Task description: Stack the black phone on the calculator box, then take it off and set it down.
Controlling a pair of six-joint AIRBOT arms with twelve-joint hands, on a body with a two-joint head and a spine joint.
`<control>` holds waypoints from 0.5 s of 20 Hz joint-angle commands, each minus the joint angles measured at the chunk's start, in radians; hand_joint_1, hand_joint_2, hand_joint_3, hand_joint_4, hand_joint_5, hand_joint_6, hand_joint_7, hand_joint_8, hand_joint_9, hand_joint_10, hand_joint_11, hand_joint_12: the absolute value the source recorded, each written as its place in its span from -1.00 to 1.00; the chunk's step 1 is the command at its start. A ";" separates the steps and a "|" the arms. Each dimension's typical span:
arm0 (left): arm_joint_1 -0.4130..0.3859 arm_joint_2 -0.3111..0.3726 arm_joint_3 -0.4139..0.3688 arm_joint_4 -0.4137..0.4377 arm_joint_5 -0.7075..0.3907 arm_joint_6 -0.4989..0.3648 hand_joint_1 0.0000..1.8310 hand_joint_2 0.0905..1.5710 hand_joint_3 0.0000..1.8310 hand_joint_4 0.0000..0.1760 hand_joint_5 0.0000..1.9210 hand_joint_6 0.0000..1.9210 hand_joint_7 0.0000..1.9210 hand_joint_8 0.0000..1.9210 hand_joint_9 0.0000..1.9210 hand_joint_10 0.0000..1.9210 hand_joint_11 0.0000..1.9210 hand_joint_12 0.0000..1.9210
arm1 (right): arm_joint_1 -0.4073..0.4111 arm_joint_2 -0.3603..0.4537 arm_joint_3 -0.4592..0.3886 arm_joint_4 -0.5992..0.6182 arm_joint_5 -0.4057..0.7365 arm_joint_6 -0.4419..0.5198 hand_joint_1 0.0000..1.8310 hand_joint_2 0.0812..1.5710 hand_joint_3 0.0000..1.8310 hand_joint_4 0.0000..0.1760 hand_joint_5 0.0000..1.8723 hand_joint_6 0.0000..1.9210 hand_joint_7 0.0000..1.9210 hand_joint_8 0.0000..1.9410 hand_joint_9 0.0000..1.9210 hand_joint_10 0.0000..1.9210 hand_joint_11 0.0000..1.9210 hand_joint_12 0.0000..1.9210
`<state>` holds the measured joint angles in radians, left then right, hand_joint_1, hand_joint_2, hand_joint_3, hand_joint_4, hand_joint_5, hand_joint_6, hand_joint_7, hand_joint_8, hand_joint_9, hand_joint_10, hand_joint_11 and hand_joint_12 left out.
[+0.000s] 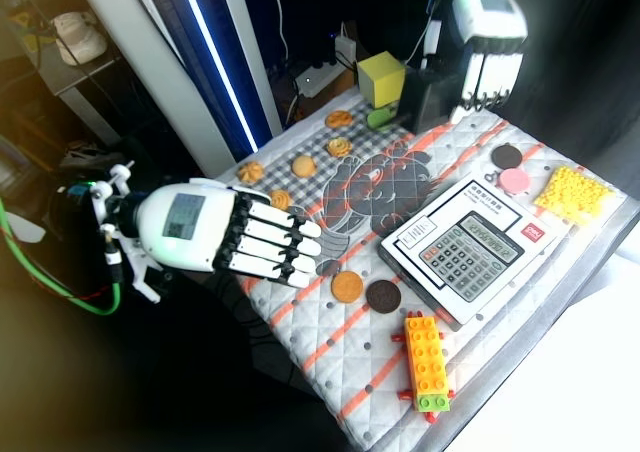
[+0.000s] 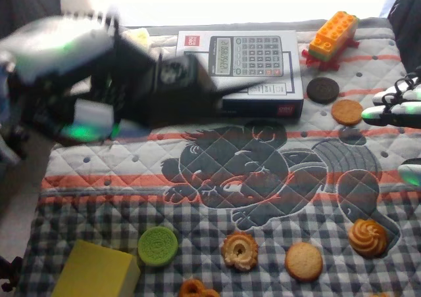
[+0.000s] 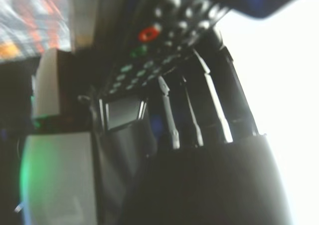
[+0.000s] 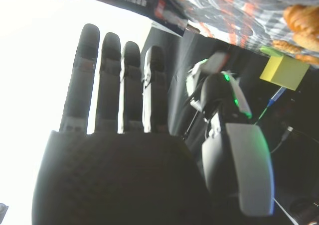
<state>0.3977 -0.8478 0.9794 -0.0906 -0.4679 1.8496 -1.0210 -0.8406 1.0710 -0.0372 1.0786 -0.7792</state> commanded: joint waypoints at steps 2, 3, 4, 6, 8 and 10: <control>-0.072 -0.052 0.068 -0.012 -0.066 -0.009 0.35 0.36 -1.00 -1.00 0.05 -0.15 0.07 0.11 0.01 -0.10 -0.22 0.41 | 0.009 0.000 0.006 0.026 0.120 0.003 -0.65 0.63 -1.00 -0.46 -0.49 -1.00 -0.55 -1.00 -0.51 -0.99 -0.57 -0.68; -0.103 -0.090 0.109 -0.019 -0.037 -0.009 0.35 0.38 -1.00 -1.00 0.02 -0.10 0.06 0.13 -0.01 -0.11 -0.25 0.45 | 0.010 -0.003 0.007 0.026 0.120 0.003 -0.65 0.63 -1.00 -0.47 -0.48 -1.00 -0.55 -0.99 -0.51 -0.99 -0.57 -0.69; -0.126 -0.121 0.139 -0.025 -0.016 -0.009 0.36 0.38 -1.00 -1.00 -0.01 -0.08 0.07 0.14 0.01 -0.09 -0.25 0.48 | 0.010 -0.005 0.008 0.026 0.120 0.003 -0.64 0.64 -1.00 -0.49 -0.49 -1.00 -0.54 -0.99 -0.51 -0.99 -0.56 -0.68; -0.180 -0.198 0.226 -0.032 0.053 -0.009 0.37 0.37 -1.00 -1.00 0.01 -0.14 0.08 0.13 0.00 -0.08 -0.28 0.52 | 0.012 -0.007 0.010 0.026 0.120 0.003 -0.65 0.64 -1.00 -0.59 -0.48 -1.00 -0.55 -1.00 -0.53 -1.00 -0.59 -0.70; -0.218 -0.278 0.309 -0.037 0.126 -0.009 0.36 0.36 -1.00 -1.00 0.01 -0.09 0.12 0.01 0.08 -0.21 -0.16 0.37 | 0.013 -0.011 0.013 0.026 0.120 0.003 -0.63 0.65 -1.00 -0.74 -0.50 -1.00 -0.57 -1.00 -0.56 -1.00 -0.63 -0.72; -0.236 -0.349 0.382 -0.045 0.172 -0.009 0.34 0.37 -1.00 -0.91 0.00 0.04 0.10 -0.07 0.08 -0.43 -0.21 0.15 | 0.013 -0.016 0.017 0.025 0.120 0.003 -0.65 0.65 -1.00 -0.64 -0.52 -1.00 -0.58 -1.00 -0.59 -1.00 -0.65 -0.73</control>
<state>0.1768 -1.2205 1.3781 -0.1295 -0.1909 1.8500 -1.0199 -0.8570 1.0851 -0.0345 1.0771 -0.7792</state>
